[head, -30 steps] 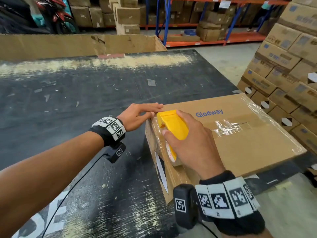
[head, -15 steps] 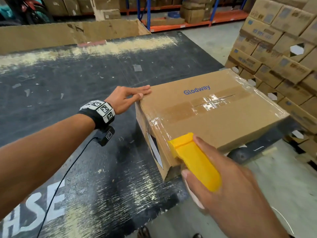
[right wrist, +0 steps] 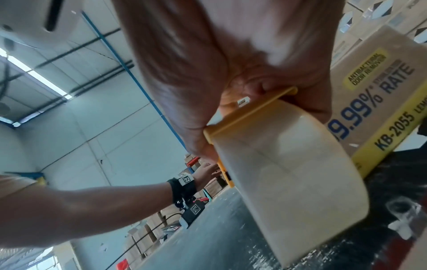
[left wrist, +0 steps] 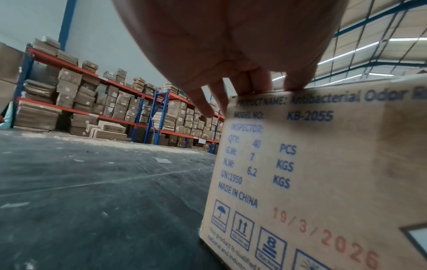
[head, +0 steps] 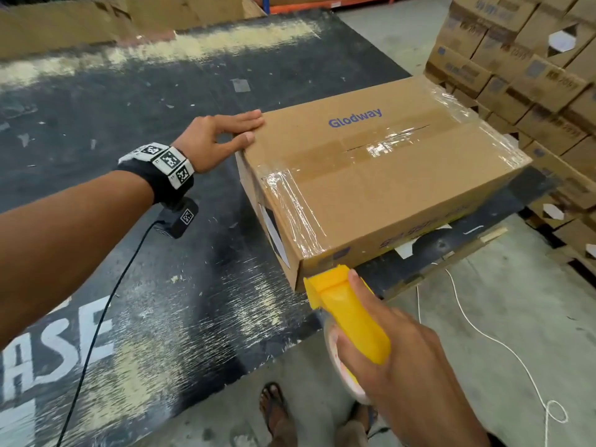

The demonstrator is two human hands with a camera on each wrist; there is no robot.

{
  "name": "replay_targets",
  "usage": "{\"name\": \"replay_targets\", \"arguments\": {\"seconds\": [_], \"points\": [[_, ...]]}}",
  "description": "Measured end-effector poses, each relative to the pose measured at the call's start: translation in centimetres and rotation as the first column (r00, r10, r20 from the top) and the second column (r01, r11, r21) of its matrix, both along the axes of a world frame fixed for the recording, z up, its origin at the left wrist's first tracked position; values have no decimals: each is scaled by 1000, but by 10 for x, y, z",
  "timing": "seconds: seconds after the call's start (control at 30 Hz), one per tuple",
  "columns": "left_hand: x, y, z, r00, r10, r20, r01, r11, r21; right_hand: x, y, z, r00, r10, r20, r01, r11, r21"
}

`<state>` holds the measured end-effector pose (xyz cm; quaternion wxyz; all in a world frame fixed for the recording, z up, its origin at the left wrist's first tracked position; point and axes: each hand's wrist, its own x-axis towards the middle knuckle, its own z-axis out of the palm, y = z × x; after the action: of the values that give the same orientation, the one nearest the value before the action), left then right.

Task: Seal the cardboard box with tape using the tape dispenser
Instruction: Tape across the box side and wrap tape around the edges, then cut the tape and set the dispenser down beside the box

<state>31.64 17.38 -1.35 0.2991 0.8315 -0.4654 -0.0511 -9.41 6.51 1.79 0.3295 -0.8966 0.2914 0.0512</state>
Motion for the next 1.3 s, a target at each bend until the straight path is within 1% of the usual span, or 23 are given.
{"name": "replay_targets", "arguments": {"seconds": [0.03,0.1,0.13,0.17,0.23,0.27,0.3,0.4,0.47,0.53,0.57,0.63,0.73,0.83,0.93,1.03,1.17,1.3], "points": [[-1,-1,-1,1000,-2,19,2,1000,15,2,-5,-10,999,20,-30,-19,1000,25],[-3,-1,-3,1000,4,29,-6,999,49,0,-12,-35,987,78,-139,-70,996,60],[-5,-2,-2,999,0,39,-3,997,71,-6,-12,-46,978,80,-191,-68,995,68],[-8,-3,-2,998,-1,60,-4,996,91,-13,-13,-57,976,62,-209,-47,996,74],[-22,-2,1,993,-18,115,2,991,137,-20,-20,-67,985,33,-169,-12,992,126],[-37,-1,4,989,-56,137,35,988,152,-21,-24,-65,991,24,-129,-4,989,150],[-54,-2,8,984,-96,147,74,986,149,-19,-28,-61,997,2,-80,12,987,163],[-116,-3,16,967,-235,102,221,966,132,-13,-42,-49,997,-68,44,58,978,199],[-151,-2,13,938,-320,131,295,939,176,-10,-50,-44,988,-96,120,68,973,220],[-170,-3,2,912,-342,228,284,925,253,-10,-54,-40,978,-107,178,63,970,236],[-173,-3,-2,901,-331,282,255,927,273,-9,-56,-37,975,-111,191,63,969,240],[-176,-4,-7,891,-304,338,213,936,280,-9,-61,-31,968,-121,219,64,966,250],[-181,-5,-9,896,-275,349,189,947,261,-14,-68,-18,953,-139,268,60,958,281],[-185,-8,-4,921,-232,313,153,954,256,-24,-83,-1,928,-186,322,69,937,341],[-194,-19,10,957,-169,235,112,965,236,-34,-109,20,890,-230,393,66,919,388],[-214,-47,26,978,-145,151,118,978,175,-40,-147,32,840,-308,446,116,906,407],[-247,-108,39,979,-161,126,144,980,137,-41,-218,36,737,-462,493,241,862,446],[-275,-187,41,978,-169,120,159,984,85,-32,-301,41,638,-545,544,286,823,490]]}}
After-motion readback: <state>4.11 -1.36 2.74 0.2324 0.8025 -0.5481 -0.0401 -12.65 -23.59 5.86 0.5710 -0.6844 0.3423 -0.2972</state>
